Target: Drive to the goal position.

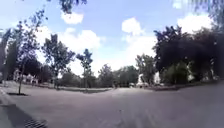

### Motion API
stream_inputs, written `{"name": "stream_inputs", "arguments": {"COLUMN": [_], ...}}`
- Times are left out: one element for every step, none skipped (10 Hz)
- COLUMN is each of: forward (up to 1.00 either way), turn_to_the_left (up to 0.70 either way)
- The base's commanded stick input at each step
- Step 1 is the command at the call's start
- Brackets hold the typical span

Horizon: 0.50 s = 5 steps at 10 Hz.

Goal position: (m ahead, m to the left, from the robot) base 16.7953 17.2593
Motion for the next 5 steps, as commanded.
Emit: {"name": "stream_inputs", "arguments": {"forward": [0.85,0.85,0.85,0.85,0.85], "turn_to_the_left": [0.00,0.00,0.00,0.00,0.00]}}
